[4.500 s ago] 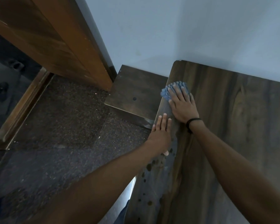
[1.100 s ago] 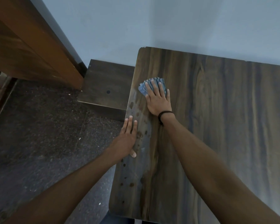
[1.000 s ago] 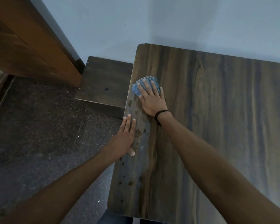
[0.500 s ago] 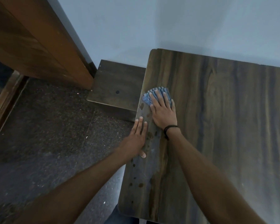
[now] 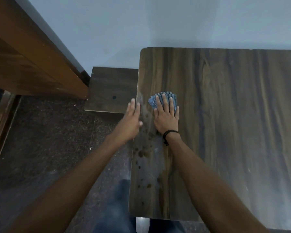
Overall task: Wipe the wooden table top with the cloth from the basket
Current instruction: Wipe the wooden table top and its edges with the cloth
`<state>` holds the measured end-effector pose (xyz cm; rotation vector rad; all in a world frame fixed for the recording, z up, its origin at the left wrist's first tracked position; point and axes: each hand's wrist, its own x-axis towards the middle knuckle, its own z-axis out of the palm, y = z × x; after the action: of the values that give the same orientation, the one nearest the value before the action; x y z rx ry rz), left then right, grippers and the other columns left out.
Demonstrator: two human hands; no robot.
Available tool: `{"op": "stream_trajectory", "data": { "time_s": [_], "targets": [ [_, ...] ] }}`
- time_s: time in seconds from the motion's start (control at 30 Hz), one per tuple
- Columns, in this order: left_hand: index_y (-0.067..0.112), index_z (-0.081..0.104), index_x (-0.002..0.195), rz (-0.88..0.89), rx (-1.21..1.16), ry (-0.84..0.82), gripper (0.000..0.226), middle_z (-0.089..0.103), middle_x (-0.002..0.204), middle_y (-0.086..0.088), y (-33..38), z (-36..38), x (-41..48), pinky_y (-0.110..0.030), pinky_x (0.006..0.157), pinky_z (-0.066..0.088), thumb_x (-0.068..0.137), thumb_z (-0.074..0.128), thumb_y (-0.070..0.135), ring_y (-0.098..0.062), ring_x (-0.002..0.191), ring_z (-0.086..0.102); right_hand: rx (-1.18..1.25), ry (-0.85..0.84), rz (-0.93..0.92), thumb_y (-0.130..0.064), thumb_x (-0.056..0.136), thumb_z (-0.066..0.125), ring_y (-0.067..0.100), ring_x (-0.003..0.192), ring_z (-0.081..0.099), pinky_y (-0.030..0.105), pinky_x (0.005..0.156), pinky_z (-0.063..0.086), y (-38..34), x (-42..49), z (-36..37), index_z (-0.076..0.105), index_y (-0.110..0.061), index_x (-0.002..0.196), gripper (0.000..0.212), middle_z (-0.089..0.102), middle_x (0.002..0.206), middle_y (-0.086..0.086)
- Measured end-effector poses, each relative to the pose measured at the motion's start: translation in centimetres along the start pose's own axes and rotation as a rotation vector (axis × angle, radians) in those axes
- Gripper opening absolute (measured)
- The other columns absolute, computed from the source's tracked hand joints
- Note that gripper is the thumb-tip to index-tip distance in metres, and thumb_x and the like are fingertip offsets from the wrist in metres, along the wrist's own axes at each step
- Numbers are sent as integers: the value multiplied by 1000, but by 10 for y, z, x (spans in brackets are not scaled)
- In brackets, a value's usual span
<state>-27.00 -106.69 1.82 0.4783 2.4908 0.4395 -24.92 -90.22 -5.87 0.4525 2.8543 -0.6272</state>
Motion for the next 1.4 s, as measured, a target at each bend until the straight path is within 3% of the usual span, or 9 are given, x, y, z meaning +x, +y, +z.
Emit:
{"op": "stream_trajectory", "data": {
  "time_s": [0.1, 0.2, 0.47, 0.67, 0.8, 0.9, 1.07, 1.17, 1.4],
  "targets": [
    [17, 0, 161, 40, 66, 85, 70, -21, 165, -4, 3, -37, 46, -46, 120, 14, 105, 43, 14, -23, 152, -15, 18, -27, -15, -38, 108, 23, 17, 155, -13, 52, 123, -9, -5, 15, -4, 4, -39, 160, 56, -7, 168, -13],
    [22, 9, 161, 83, 127, 66, 63, -11, 167, -6, 12, -70, 97, -49, 121, 14, 107, 39, 14, -26, 153, -9, 28, -34, -19, -39, 108, 24, 19, 155, -14, 54, 123, -8, -24, 41, -5, 4, -37, 161, 56, -7, 169, -11],
    [26, 13, 161, 249, 320, -185, 57, -8, 167, -10, 8, -99, 201, -53, 122, 7, 109, 36, 27, -29, 154, -6, -91, 99, -126, -41, 107, 32, 18, 156, 7, 51, 124, 8, -47, -37, 42, 15, -39, 159, 56, 14, 167, -13],
    [28, -2, 160, 266, 440, -244, 73, -19, 165, -12, -3, -92, 215, -55, 122, 11, 106, 46, 33, -32, 153, -8, -42, 138, 68, -42, 107, 29, 21, 156, 2, 55, 124, 5, -72, 26, 34, 15, -37, 160, 55, 11, 168, -9],
    [28, 2, 160, 315, 485, -223, 74, -13, 165, -16, -8, -92, 216, -53, 121, 17, 104, 50, 35, -35, 153, 0, -48, 190, 81, -40, 107, 29, 22, 156, 3, 55, 124, 10, -96, -25, 60, 16, -35, 160, 55, 11, 169, -8],
    [25, 5, 161, 324, 502, -202, 68, -10, 165, -19, -5, -93, 219, -52, 120, 17, 106, 44, 35, -37, 153, 4, -48, 195, 84, -41, 108, 32, 21, 156, 8, 55, 123, 14, -99, -58, 69, 22, -36, 159, 52, 17, 167, -9],
    [21, 7, 161, 332, 526, -194, 61, -6, 165, -22, 1, -93, 221, -52, 120, 15, 109, 32, 39, -40, 152, 6, -44, 218, 120, -43, 107, 27, 20, 155, 10, 53, 123, 14, -98, 26, 45, 24, -34, 159, 53, 19, 167, -9],
    [23, 3, 161, 326, 523, -212, 70, -10, 165, -21, -3, -90, 220, -54, 120, 16, 105, 37, 48, -39, 153, 2, -45, 231, 161, -42, 108, 25, 20, 155, 6, 51, 123, 13, -100, 29, 50, 19, -33, 160, 53, 14, 168, -7],
    [22, -10, 160, 315, 432, -240, 120, -24, 163, -17, -9, -84, 210, -58, 120, 11, 78, 62, 73, -36, 152, -13, -19, 198, 216, -44, 109, 26, 17, 156, -2, 53, 124, 13, -88, -114, 76, 15, -36, 160, 53, 8, 169, -10]
  ]
}}
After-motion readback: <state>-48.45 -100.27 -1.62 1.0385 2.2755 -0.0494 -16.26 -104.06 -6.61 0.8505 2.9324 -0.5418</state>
